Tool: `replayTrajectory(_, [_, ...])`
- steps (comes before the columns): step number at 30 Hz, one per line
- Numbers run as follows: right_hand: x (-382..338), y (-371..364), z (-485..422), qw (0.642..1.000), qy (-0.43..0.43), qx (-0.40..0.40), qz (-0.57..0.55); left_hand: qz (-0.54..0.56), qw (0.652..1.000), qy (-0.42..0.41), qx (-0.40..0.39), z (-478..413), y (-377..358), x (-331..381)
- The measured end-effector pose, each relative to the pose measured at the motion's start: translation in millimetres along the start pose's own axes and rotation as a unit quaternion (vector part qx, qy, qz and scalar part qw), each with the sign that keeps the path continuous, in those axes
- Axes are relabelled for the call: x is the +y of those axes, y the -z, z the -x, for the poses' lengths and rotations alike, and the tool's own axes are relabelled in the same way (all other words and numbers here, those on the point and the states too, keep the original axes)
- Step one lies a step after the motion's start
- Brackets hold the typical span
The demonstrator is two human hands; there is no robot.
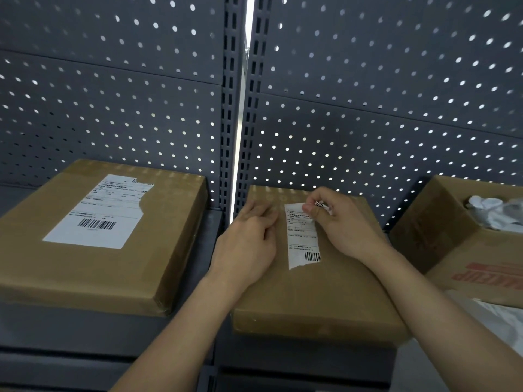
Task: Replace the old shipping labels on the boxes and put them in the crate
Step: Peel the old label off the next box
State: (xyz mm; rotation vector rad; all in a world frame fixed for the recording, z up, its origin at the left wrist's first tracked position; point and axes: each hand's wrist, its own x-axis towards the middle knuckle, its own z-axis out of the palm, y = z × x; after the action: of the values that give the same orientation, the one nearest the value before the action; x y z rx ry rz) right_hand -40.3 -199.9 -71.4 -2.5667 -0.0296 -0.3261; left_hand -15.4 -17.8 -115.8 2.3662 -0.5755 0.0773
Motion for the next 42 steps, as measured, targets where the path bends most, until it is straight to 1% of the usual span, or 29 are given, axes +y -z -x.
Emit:
replayTrajectory(9, [5, -1, 2, 0.999, -0.003, 0.017, -0.047, 0.004, 1.000, 0.003, -0.003, -1, 0, -1])
replayTrajectory(13, [10, -1, 3, 0.999, 0.016, 0.033, -0.006, 0.003, 1.000, 0.004, -0.002, -1, -1, -1])
replayTrajectory(15, [10, -1, 5, 0.999, 0.021, 0.037, -0.016, 0.003, 1.000, 0.005, -0.003, -2, -1, -2])
replayTrajectory(19, [7, -1, 8, 0.997, 0.025, 0.040, -0.069, 0.004, 1.000, 0.005, -0.008, -2, -1, -2])
replayTrajectory(24, [0, -1, 14, 0.981, 0.003, 0.029, -0.190, 0.006, 1.000, 0.006, -0.009, -2, -1, -1])
replayTrajectory(27, [-4, -1, 15, 0.969, 0.004, 0.046, -0.241, 0.007, 1.000, 0.005, -0.007, -2, -1, -2])
replayTrajectory(30, [-7, -2, 16, 0.958, 0.022, 0.073, -0.277, 0.006, 1.000, -0.001, -0.007, -2, -2, -3])
replayTrajectory(35, [-9, 1, 17, 0.945, 0.055, 0.129, -0.296, 0.011, 1.000, -0.002, -0.003, -2, -2, -2])
replayTrajectory(42, [-5, 2, 19, 0.931, 0.068, 0.152, -0.324, 0.011, 1.000, -0.002, -0.004, -2, -2, -3])
